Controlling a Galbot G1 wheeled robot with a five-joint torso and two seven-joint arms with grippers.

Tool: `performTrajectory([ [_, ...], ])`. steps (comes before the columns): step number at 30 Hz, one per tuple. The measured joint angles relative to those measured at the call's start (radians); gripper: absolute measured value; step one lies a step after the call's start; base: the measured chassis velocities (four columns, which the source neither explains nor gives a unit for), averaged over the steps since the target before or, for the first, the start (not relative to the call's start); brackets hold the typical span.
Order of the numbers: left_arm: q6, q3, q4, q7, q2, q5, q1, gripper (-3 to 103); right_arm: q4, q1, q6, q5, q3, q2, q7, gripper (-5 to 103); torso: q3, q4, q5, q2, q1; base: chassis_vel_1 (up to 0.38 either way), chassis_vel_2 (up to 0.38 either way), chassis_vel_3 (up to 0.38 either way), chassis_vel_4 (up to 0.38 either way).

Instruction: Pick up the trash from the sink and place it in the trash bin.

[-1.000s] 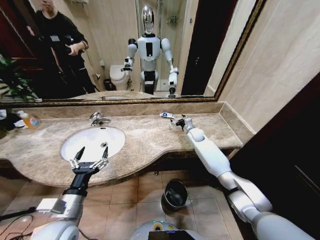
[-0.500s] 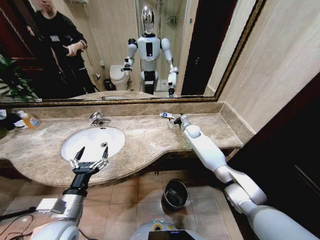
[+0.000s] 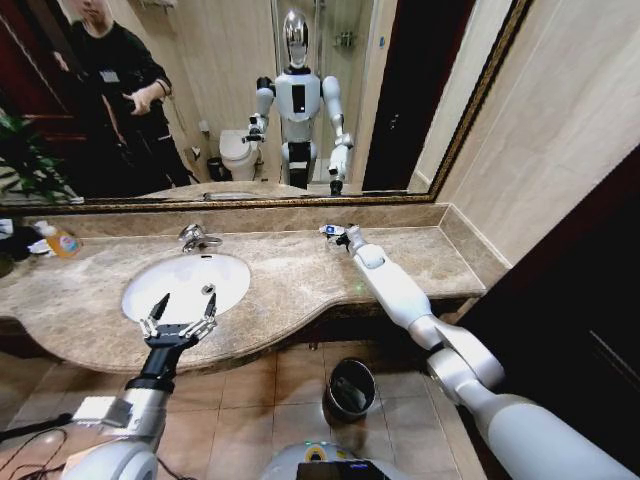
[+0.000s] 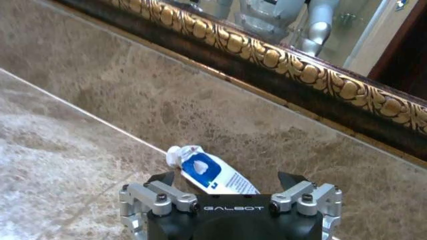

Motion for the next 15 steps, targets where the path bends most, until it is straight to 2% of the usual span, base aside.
performTrajectory([
  [15, 0.000, 0.000, 0.000, 0.000, 0.000, 0.000, 0.000, 100, -0.054, 0.022, -0.027, -0.103, 0.005, 0.002, 0.022, 100, 0.000, -0.0001, 0.0001, 0.000, 0.000, 0.000, 0.000, 0.000, 0.000],
])
